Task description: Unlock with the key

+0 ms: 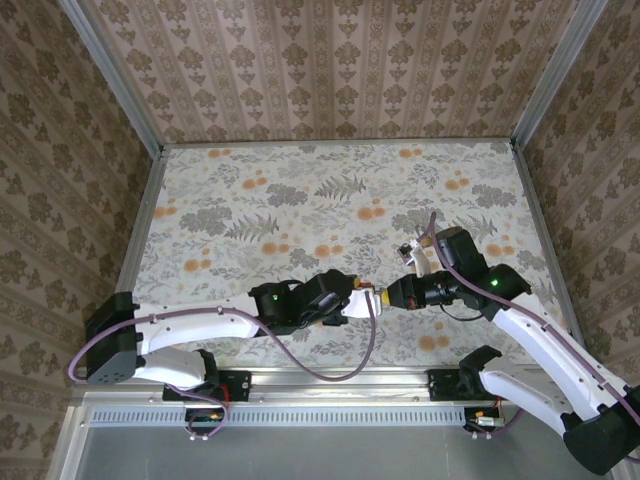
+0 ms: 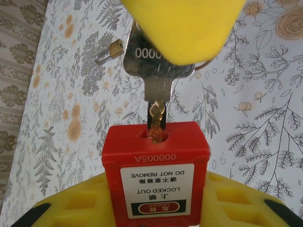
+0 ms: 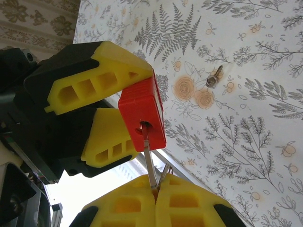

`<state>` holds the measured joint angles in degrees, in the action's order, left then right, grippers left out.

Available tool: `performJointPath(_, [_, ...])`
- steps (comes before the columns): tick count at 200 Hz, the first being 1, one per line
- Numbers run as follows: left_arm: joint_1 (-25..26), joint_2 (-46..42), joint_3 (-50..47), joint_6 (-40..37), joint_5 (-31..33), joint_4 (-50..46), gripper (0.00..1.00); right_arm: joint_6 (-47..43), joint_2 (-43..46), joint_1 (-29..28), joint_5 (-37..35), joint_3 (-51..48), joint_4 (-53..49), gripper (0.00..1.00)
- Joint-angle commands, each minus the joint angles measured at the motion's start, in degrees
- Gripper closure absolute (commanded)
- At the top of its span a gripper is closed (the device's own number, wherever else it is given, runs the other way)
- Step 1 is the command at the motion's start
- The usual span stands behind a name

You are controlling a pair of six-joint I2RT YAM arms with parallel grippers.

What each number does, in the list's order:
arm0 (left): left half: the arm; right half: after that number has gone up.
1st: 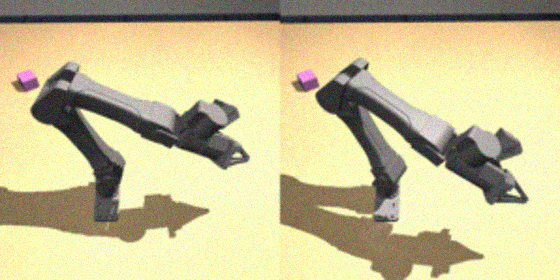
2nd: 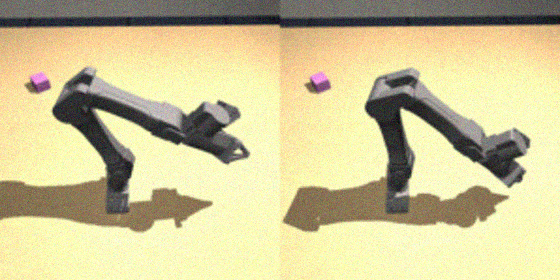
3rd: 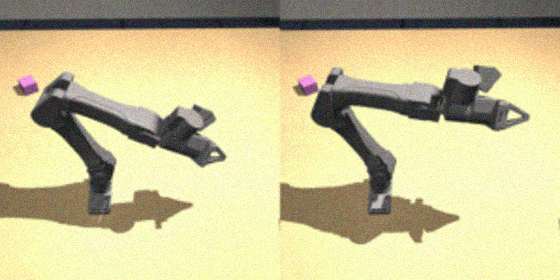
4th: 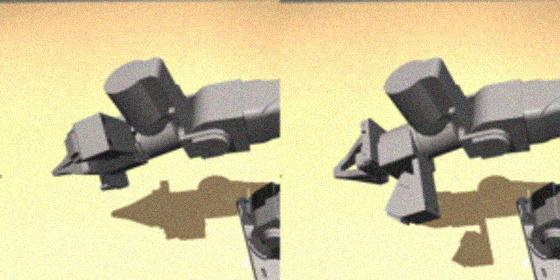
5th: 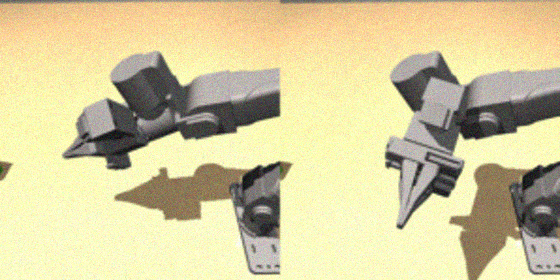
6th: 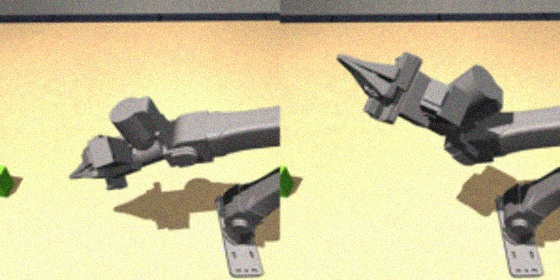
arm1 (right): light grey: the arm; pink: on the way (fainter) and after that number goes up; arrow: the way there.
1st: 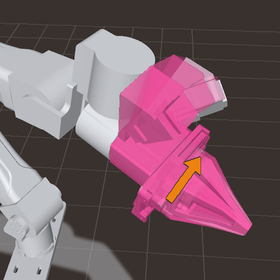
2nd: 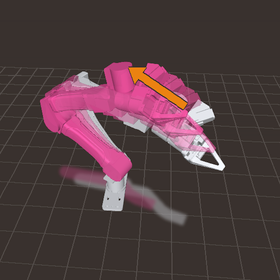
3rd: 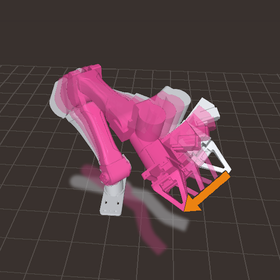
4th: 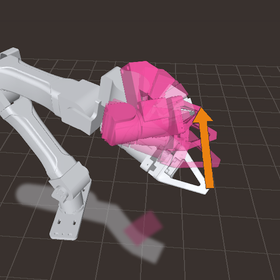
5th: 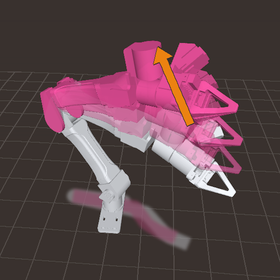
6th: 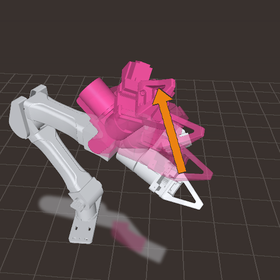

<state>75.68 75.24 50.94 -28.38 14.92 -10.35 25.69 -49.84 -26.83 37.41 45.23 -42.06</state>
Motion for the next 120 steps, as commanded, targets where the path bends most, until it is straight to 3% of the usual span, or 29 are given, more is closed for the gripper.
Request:
performJointPath(1, [0.79, -2.54, -0.12, -1.2, -0.08, 4.36, 1.0, 0.92, 0.82, 0.13, 3.61, -1.18, 1.85, 1.0])
performJointPath(120, [1.18, 1.57, 4.76, -0.02, -0.2, 4.04, 1.0, 3.05, -4.51, -4.85, -2.2, -0.27, 5.84, 1.0])
